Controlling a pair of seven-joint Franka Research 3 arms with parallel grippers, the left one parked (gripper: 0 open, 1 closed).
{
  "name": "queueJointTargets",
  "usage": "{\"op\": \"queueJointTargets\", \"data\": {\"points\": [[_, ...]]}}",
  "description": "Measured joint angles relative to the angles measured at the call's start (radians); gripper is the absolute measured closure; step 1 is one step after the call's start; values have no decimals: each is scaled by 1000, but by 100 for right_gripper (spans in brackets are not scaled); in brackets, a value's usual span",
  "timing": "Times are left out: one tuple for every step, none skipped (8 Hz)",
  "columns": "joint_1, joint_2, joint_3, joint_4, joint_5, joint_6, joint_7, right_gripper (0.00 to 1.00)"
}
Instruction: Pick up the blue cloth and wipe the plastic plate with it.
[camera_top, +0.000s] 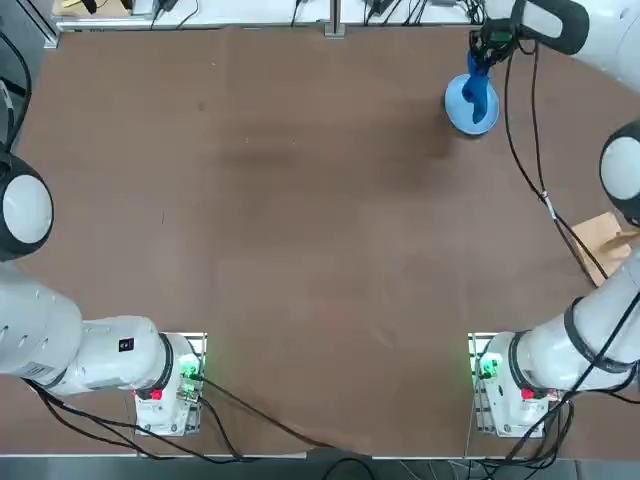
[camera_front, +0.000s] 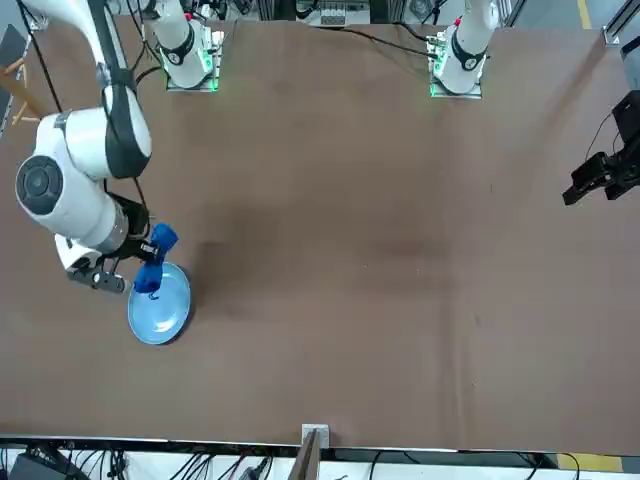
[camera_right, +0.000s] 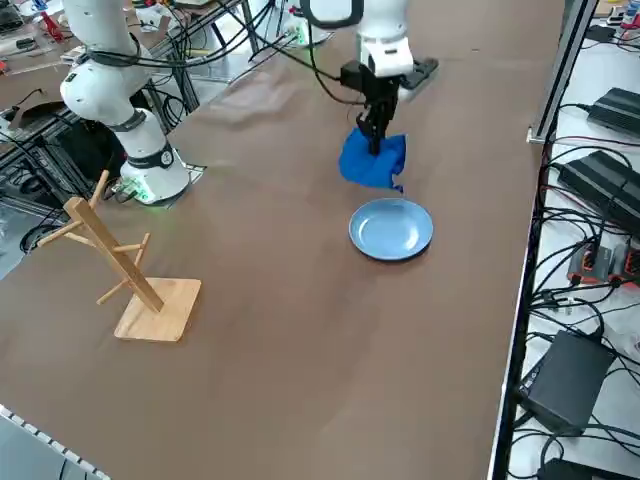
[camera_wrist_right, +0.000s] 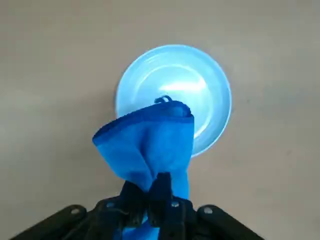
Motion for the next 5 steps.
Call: {"op": "queueJointTargets", "data": {"points": [[-25, 31, -1, 0, -2, 44, -34, 94], [-45, 63, -2, 0, -3, 86, -59, 94], [-63, 93, -2, 0, -5, 128, -77, 94], [-79, 121, -2, -1, -5, 169, -92, 94], [-90, 146, -2, -3, -5, 205, -98, 94]]}}
